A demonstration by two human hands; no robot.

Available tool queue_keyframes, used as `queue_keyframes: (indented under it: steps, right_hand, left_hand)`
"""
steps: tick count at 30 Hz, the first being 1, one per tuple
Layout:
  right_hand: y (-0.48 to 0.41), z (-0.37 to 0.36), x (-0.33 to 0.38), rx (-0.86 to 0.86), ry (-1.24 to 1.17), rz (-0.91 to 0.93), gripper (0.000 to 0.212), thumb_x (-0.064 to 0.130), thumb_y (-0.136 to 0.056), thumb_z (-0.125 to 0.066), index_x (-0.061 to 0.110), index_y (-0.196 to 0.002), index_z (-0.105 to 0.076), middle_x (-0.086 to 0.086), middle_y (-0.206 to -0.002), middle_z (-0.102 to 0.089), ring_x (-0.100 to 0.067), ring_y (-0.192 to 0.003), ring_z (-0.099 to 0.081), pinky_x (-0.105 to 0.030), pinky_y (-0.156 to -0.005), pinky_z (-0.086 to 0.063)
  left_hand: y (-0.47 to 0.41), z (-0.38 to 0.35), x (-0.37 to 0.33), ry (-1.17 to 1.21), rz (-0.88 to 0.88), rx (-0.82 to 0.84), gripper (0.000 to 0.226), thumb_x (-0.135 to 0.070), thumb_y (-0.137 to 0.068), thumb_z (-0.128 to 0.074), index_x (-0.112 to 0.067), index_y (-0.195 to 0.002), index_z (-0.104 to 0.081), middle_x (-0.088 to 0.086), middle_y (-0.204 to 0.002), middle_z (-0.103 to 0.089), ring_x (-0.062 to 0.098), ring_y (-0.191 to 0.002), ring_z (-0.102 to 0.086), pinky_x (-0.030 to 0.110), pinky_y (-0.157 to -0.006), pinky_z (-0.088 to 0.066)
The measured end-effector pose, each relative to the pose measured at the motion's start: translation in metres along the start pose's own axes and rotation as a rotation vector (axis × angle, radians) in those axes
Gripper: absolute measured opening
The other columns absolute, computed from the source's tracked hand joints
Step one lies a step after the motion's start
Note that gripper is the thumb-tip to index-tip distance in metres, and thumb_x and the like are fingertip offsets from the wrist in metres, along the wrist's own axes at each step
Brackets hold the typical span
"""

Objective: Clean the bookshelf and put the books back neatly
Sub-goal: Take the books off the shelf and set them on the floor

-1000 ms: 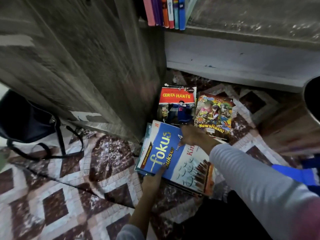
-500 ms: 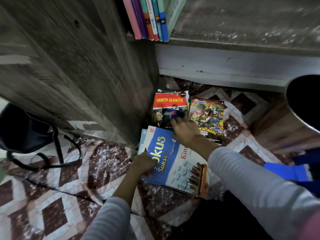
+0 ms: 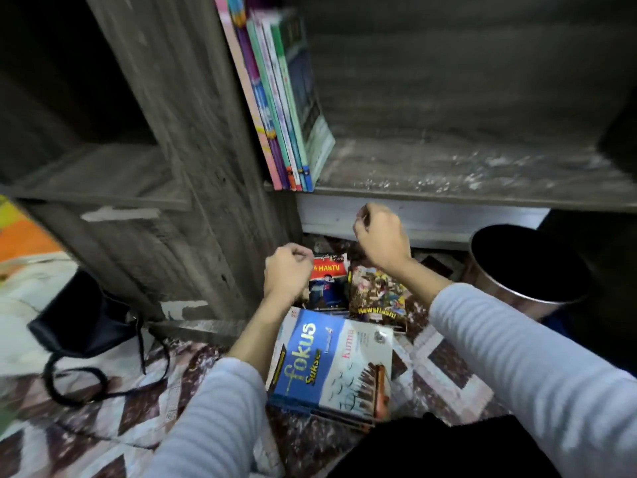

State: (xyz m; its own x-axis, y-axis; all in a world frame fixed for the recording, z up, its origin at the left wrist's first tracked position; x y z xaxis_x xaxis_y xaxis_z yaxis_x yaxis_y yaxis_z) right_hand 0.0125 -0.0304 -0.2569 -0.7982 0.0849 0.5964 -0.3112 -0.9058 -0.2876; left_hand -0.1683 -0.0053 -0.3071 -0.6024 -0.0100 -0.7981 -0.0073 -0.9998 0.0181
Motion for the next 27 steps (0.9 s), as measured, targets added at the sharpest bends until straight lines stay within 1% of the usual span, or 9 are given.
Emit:
queue_keyframes:
  steps: [2, 6, 9, 12, 14, 18, 24, 25, 27]
  right_hand:
    - [0.000, 0.027, 0.017, -0.063, -0.037, 0.016, 0.018, 0.015, -0.092, -0.047, 0.002, -0.100, -0.057, -0.017, -0.106, -0.060, -0.035, -0.097, -0.056, -0.036, -0.076, -0.042]
    - [0.008, 0.078, 0.051, -0.179, -0.107, 0.061, 0.017, 0.018, -0.093, -0.047, 0.004, -0.095, -0.056, -0.015, -0.100, -0.061, -0.032, -0.091, -0.057, -0.035, -0.072, -0.042]
    - [0.018, 0.107, 0.073, -0.240, -0.149, 0.098, 0.015, 0.018, -0.093, -0.047, 0.008, -0.095, -0.058, -0.008, -0.100, -0.061, -0.027, -0.090, -0.057, -0.033, -0.073, -0.043]
    - [0.032, 0.128, 0.089, -0.287, -0.178, 0.131, 0.015, 0.018, -0.091, -0.048, 0.009, -0.096, -0.060, -0.007, -0.100, -0.063, -0.024, -0.090, -0.057, -0.031, -0.073, -0.042]
    - [0.042, 0.139, 0.096, -0.304, -0.193, 0.151, 0.015, 0.017, -0.091, -0.048, 0.009, -0.096, -0.060, -0.007, -0.100, -0.063, -0.022, -0.087, -0.056, -0.028, -0.071, -0.038]
    - [0.057, 0.151, 0.104, -0.331, -0.257, 0.185, 0.015, 0.016, -0.091, -0.048, 0.008, -0.095, -0.061, -0.007, -0.098, -0.063, -0.021, -0.088, -0.056, -0.031, -0.074, -0.043]
    - [0.059, 0.153, 0.125, -0.335, -0.341, 0.221, 0.015, 0.016, -0.092, -0.048, 0.009, -0.096, -0.061, -0.005, -0.098, -0.062, -0.015, -0.088, -0.054, -0.028, -0.075, -0.042]
    - [0.056, 0.152, 0.128, -0.333, -0.353, 0.229, 0.014, 0.016, -0.092, -0.049, 0.009, -0.096, -0.061, -0.005, -0.098, -0.062, -0.015, -0.088, -0.054, -0.026, -0.074, -0.041]
    - [0.051, 0.150, 0.133, -0.332, -0.363, 0.243, 0.014, 0.015, -0.092, -0.049, 0.009, -0.096, -0.061, -0.004, -0.097, -0.061, -0.013, -0.086, -0.053, -0.023, -0.072, -0.038]
  left_hand:
    - [0.005, 0.018, -0.025, 0.021, -0.050, -0.047, 0.014, -0.020, -0.082, -0.056, -0.024, -0.082, -0.069, 0.000, -0.086, -0.072, 0.021, -0.097, -0.064, 0.026, -0.086, -0.049]
    - [0.025, 0.053, -0.072, 0.091, -0.147, -0.111, 0.012, -0.021, -0.084, -0.058, -0.023, -0.089, -0.069, -0.005, -0.078, -0.066, 0.015, -0.091, -0.064, 0.019, -0.078, -0.043]
    - [0.042, 0.077, -0.099, 0.122, -0.216, -0.151, 0.013, -0.020, -0.084, -0.058, -0.021, -0.090, -0.070, -0.008, -0.073, -0.063, 0.015, -0.088, -0.065, 0.021, -0.080, -0.046]
    - [0.057, 0.095, -0.115, 0.140, -0.267, -0.174, 0.009, -0.020, -0.083, -0.060, -0.023, -0.085, -0.067, -0.008, -0.072, -0.065, 0.016, -0.086, -0.066, 0.026, -0.085, -0.051]
    - [0.069, 0.106, -0.120, 0.148, -0.293, -0.201, 0.009, -0.020, -0.083, -0.060, -0.025, -0.083, -0.066, -0.007, -0.075, -0.067, 0.016, -0.086, -0.067, 0.027, -0.085, -0.051]
    - [0.095, 0.123, -0.128, 0.154, -0.343, -0.243, 0.008, -0.019, -0.084, -0.060, -0.025, -0.085, -0.066, -0.005, -0.080, -0.068, 0.012, -0.085, -0.065, 0.024, -0.083, -0.049]
    - [0.104, 0.148, -0.135, 0.142, -0.380, -0.306, 0.011, -0.021, -0.085, -0.060, -0.021, -0.092, -0.068, -0.006, -0.083, -0.069, 0.007, -0.081, -0.064, 0.018, -0.077, -0.045]
    - [0.102, 0.153, -0.138, 0.129, -0.384, -0.319, 0.012, -0.021, -0.086, -0.059, -0.020, -0.093, -0.068, -0.007, -0.083, -0.067, 0.006, -0.081, -0.063, 0.017, -0.076, -0.045]
    - [0.096, 0.160, -0.143, 0.101, -0.395, -0.347, 0.013, -0.020, -0.087, -0.058, -0.020, -0.095, -0.068, -0.008, -0.083, -0.065, 0.006, -0.081, -0.059, 0.008, -0.070, -0.040]
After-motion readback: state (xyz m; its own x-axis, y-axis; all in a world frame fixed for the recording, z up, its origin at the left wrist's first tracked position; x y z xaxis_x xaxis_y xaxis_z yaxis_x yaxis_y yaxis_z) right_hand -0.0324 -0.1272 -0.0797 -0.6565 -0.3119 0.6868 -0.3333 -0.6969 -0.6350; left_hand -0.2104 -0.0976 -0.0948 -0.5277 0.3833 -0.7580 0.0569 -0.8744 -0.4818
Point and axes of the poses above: each hand's wrist, its own y-axis away from the middle knuckle, its own z-axis out of the back of the hand, x = y × z, the point moved 6 cm from there along -y, towards the middle knuckle
